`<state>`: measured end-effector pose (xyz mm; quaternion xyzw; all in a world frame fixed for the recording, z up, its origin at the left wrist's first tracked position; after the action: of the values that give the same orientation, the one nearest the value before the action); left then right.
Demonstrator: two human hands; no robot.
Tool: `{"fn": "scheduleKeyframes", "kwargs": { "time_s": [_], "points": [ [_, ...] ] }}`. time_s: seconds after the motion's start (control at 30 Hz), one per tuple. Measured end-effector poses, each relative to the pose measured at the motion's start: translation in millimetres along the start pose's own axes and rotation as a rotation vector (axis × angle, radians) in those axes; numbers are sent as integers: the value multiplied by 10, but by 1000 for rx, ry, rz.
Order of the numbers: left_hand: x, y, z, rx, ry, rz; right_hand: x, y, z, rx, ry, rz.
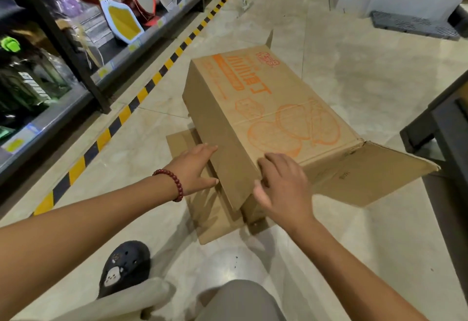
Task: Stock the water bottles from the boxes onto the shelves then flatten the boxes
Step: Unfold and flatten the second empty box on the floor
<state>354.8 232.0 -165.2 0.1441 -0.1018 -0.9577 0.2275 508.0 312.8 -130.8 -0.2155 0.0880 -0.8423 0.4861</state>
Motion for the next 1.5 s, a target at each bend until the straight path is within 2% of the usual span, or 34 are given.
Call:
{"fn": "scheduleKeyframes", "kwargs": {
  "time_s": [0.1, 0.2, 0.33, 0.43, 0.53, 0.7, 0.87, 1.0, 1.1, 1.17, 1.23, 1.3, 1.4, 1.5],
  "points": [
    [-10, 6, -62, 55, -64, 18, 93, -40, -178, 63, 71, -34],
    [7, -74, -140, 87, -15, 70, 17, -66, -254, 80, 123, -16],
    [5, -233, -315, 56, 233, 129, -6, -93, -260, 9, 147, 34],
    [63, -297, -582, 40, 393, 187, 9, -124, -320, 35, 173, 42],
    [114, -382, -796, 46, 438, 164, 26, -101, -380, 83, 222, 36],
    [279, -589, -833, -35, 684, 182, 30, -66, -434, 94, 300, 22],
    [346, -736, -919, -13, 889, 194, 40, -90, -422, 88, 358, 39],
    [448, -708, -957, -58, 1052, 221, 87, -100, -390, 33, 390, -7],
    [702, -506, -848, -218, 1119, 361, 113, -109, -366, 14, 364, -57],
    [922, -299, -675, -409, 1158, 466, 134, -86, -333, -9, 295, -117],
    [1093, -117, -449, -598, 1208, 499, 159, -74, -314, -26, 220, -174],
    [1150, 38, -106, -770, 1187, 408, 164, -115, -293, -60, 167, -204],
    [1061, 229, 438, -971, 1166, 144, 104, -202, -279, -64, 72, -291],
    [740, 320, 770, -992, 987, -120, 61, -184, -250, -96, -46, -345]
  ]
}}
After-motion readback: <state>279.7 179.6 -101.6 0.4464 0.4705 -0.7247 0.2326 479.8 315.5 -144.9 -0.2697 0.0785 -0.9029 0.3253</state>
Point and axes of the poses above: each hand's wrist, its own y-axis away from the middle knuckle, its own z-axis out of the back of the hand, x = y × z, the point moved 9 cm from there along -y, towards the middle knuckle, and after that the axes turned 4 degrees about -y, right-handed, at the moved point
